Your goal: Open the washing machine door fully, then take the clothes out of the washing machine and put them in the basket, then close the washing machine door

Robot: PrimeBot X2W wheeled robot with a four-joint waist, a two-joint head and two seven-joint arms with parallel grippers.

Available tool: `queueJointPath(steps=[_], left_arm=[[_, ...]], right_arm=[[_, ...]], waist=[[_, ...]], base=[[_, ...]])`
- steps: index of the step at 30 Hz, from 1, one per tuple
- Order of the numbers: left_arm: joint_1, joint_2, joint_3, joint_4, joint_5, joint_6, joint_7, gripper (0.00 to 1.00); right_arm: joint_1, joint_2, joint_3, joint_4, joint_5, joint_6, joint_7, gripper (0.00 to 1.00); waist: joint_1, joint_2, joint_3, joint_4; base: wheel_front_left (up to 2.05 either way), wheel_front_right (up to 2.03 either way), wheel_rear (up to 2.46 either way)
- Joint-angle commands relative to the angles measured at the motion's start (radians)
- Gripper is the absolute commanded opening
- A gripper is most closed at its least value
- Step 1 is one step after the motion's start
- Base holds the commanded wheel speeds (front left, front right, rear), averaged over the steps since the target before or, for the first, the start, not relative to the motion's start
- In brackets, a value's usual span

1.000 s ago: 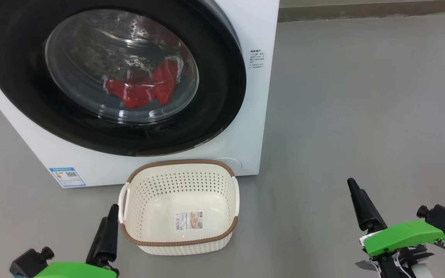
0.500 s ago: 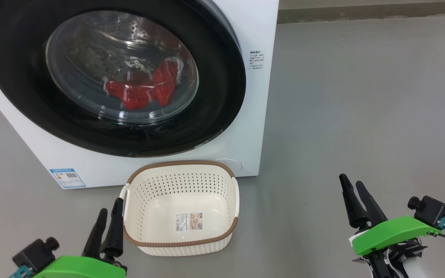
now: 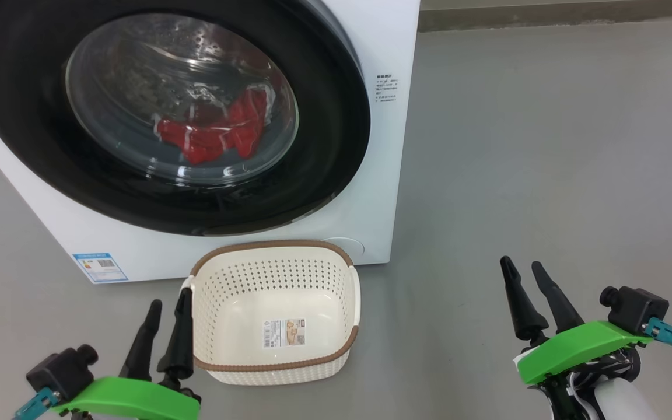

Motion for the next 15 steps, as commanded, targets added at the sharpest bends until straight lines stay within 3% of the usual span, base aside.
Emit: queueJointPath(steps=[1,15], left_arm=[[-0.056,0.011,0.019,-0.032,0.036,0.003,-0.018,1.0],[-0.08,0.012,0.007,-0.028,0.175,0.007,-0.056,1.0]], right_arm=[[-0.06,-0.01,0.023,-0.022,-0.036,-0.001,-0.015,1.0],[-0.084,-0.011,0.05,-0.017,-0.183,-0.001,-0.053,1.0]], waist=[[-0.0001,0.0,0.001,-0.001],[-0.0001,0.0,-0.004,0.001]], base=[[0.0,0.0,0.0],[0.0,0.0,0.0]])
